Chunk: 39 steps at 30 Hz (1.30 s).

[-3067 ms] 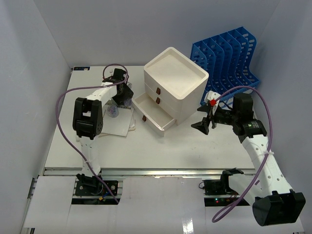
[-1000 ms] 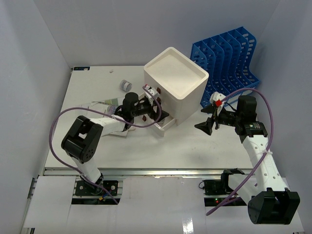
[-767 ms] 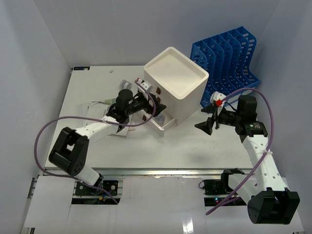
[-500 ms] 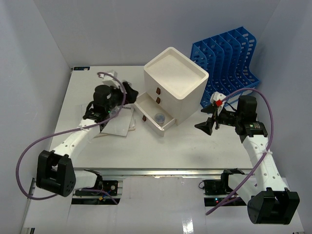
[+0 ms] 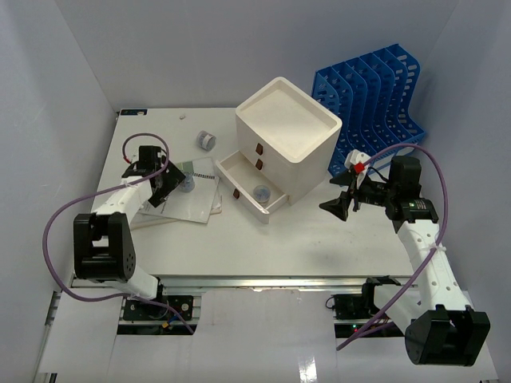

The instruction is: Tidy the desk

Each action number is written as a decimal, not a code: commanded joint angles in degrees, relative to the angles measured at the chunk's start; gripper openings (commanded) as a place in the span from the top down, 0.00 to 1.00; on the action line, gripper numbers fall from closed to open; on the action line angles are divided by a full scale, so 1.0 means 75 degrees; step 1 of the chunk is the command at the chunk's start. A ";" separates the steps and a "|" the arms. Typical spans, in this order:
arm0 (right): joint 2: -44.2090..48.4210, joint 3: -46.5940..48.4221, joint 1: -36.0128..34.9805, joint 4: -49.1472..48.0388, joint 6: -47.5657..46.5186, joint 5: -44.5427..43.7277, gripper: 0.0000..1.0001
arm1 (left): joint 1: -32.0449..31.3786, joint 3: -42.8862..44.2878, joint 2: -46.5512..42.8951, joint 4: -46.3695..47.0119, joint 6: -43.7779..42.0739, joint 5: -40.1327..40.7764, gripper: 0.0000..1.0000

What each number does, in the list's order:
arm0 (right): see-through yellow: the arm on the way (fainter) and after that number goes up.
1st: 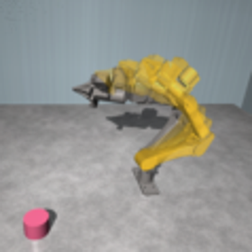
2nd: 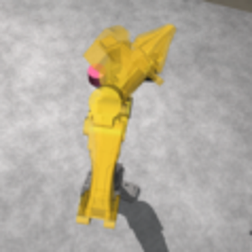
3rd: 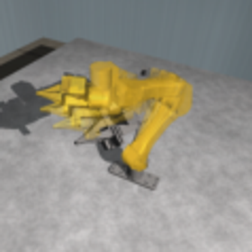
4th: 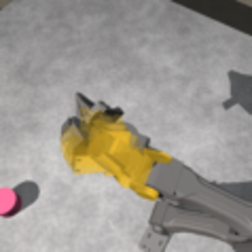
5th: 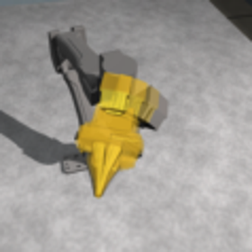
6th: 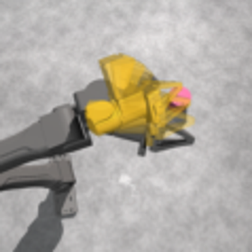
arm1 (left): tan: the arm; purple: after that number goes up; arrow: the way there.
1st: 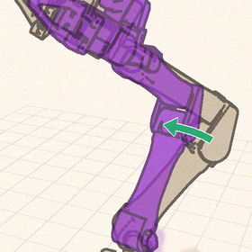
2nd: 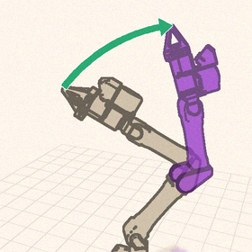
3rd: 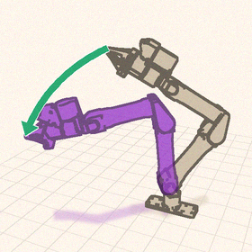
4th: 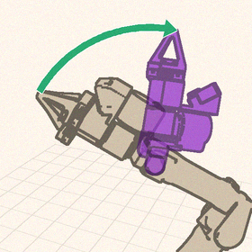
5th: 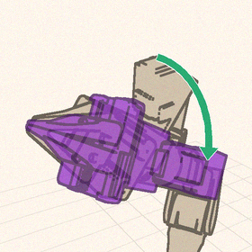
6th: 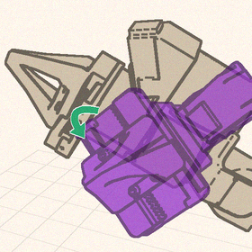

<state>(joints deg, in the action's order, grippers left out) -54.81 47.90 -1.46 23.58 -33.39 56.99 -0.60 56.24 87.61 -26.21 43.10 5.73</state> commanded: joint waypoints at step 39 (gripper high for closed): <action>-0.0170 0.0036 0.0042 -0.0166 0.0022 0.0053 0.10 | -0.0910 0.2522 0.2147 -0.0618 -0.2193 0.0333 0.68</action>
<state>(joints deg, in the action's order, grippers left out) -56.36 47.90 -1.45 23.59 -33.39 56.95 -6.87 73.65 106.50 -29.02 27.87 4.06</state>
